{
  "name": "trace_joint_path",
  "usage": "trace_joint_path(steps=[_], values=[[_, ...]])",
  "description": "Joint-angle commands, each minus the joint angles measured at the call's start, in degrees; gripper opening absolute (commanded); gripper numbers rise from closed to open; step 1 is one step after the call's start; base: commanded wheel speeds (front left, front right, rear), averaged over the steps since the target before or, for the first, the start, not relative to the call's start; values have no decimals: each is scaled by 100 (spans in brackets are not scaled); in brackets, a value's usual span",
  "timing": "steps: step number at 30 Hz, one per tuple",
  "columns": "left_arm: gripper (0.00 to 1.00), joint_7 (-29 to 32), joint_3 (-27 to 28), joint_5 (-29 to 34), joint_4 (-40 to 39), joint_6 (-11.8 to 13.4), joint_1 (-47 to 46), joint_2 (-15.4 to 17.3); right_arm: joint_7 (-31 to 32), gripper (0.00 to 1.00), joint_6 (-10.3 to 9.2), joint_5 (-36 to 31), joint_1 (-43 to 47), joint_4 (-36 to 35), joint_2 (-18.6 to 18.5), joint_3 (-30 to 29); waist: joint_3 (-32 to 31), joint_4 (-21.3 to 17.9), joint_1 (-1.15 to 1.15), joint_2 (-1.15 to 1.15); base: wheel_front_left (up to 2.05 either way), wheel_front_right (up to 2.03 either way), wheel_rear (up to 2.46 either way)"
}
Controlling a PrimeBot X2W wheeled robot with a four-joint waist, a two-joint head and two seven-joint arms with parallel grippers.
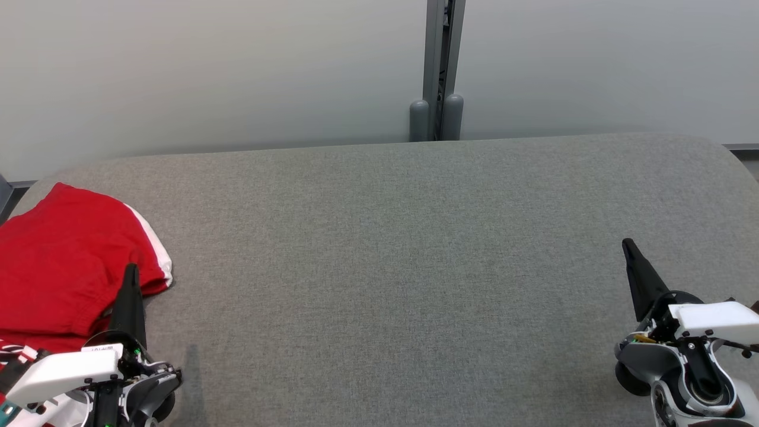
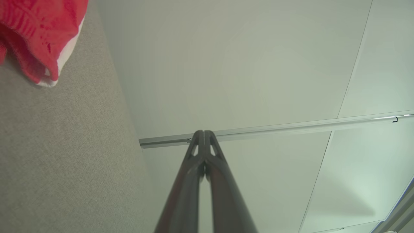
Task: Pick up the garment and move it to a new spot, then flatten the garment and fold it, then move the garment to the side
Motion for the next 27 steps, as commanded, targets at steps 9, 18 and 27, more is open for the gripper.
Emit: trace_joint_path(steps=[9,18,27], values=[[100,-118,-108,19,97,2,134,-50,-74,100,-1,50,215,-42,55,60,1,3,0,0,0,0,0],[100,-352,-242,97,-28,1,138,-38,-262,100,1,283,341,-379,43,88,3,6,0,0,0,0,0],[100,-541,-323,543,-159,0,136,-29,-474,100,3,3,417,-633,12,158,3,3,0,0,0,0,0]])
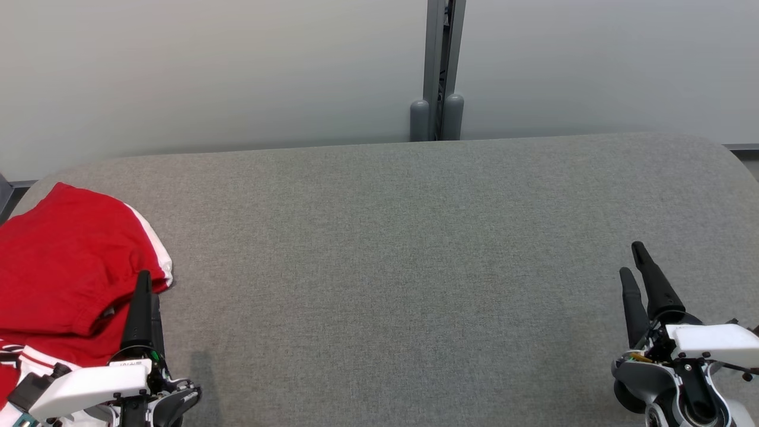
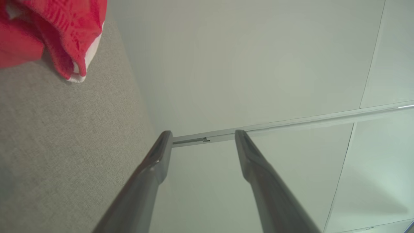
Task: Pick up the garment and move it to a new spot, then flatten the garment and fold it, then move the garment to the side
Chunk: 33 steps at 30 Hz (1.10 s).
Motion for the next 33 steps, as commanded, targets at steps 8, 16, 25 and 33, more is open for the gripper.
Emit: trace_joint_path(steps=[8,16,25,33], values=[[100,-222,-65,883,-342,-5,-132,80,-393,100,23,-686,-21,-512,-192,187,0,4,0,0,0,0,0],[100,-379,-151,1681,-485,-6,-104,85,-584,100,25,-1294,36,-732,-252,190,-6,10,0,0,0,0,0],[100,-544,-311,2890,-575,70,-68,89,-771,100,27,-2316,111,-920,-292,210,-1,7,0,0,0,0,0],[100,-676,-510,3920,-670,299,-30,94,-923,100,29,-3401,171,-1122,-323,200,8,8,0,0,0,0,0]])
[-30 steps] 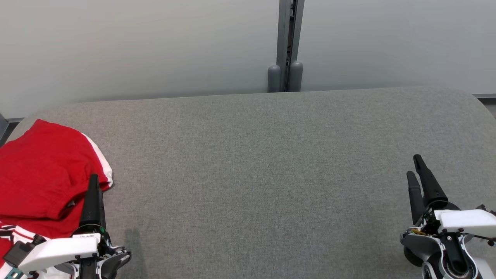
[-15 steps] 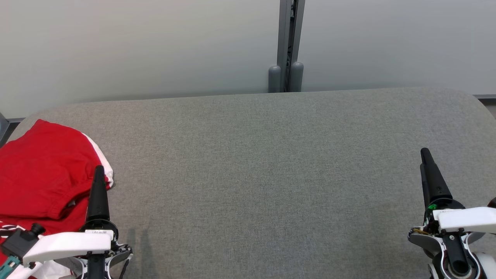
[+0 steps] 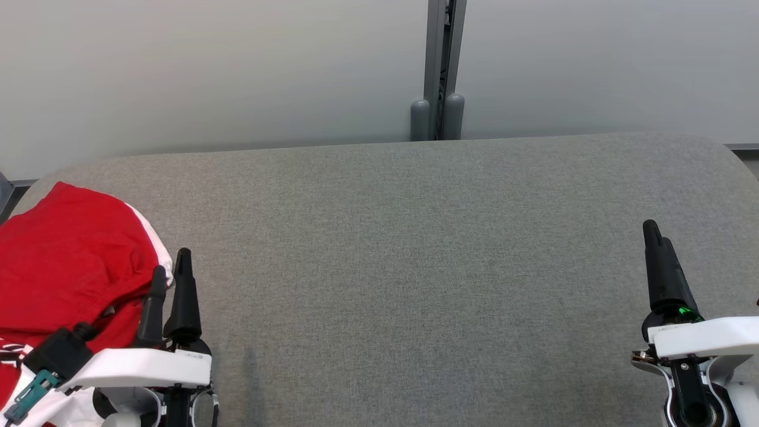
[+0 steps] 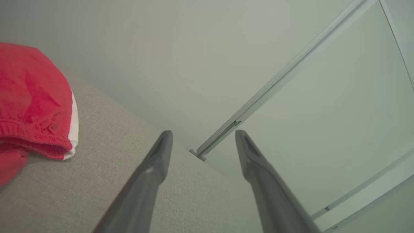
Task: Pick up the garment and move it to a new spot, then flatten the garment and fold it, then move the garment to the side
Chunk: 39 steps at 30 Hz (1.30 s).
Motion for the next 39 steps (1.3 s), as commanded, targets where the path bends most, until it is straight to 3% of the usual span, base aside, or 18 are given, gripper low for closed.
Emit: trace_joint_path(steps=[1,17,39], values=[[100,-56,-52,291,-89,59,-44,36,-76,100,28,-309,-39,-153,-88,6,1,1,0,0,0,0,0],[100,-278,-329,2017,-79,455,21,44,-331,100,31,-2165,109,-223,-111,16,-4,-1,0,0,0,0,0],[100,-556,-537,3290,28,729,59,56,-644,100,32,-3472,207,-167,-185,104,-31,15,0,0,0,0,0]])
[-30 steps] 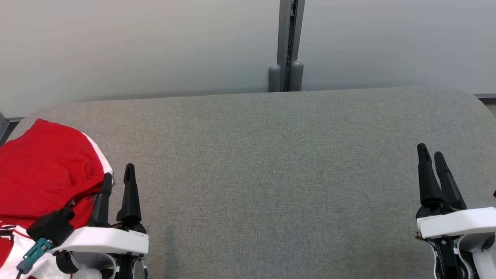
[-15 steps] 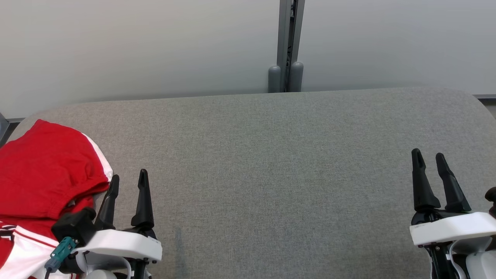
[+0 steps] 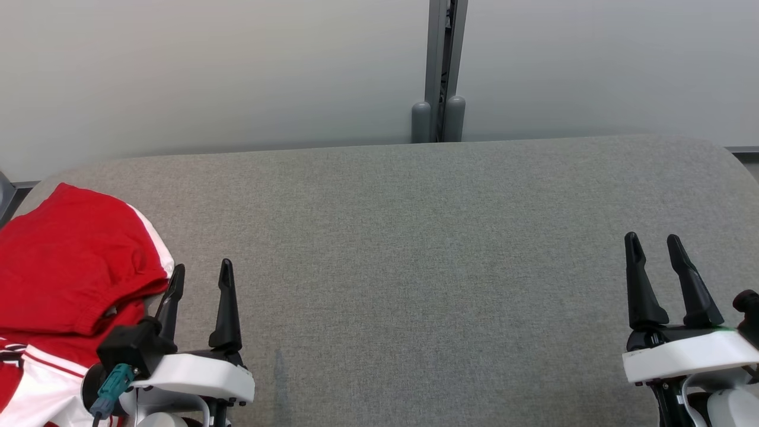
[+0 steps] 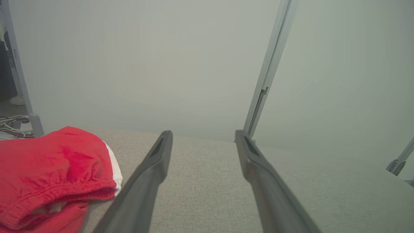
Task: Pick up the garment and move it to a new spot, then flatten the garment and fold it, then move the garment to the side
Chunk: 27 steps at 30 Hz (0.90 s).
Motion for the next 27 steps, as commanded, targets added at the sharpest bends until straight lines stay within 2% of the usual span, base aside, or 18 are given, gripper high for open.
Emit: trace_joint_path(steps=[1,27], values=[[100,-53,-12,165,-32,49,-4,32,-66,100,25,-157,2,-63,-66,12,-5,5,0,0,0,0,0],[100,-320,-176,1238,-41,220,50,41,-374,100,28,-1155,133,-247,-124,103,-31,20,0,0,0,0,0]])
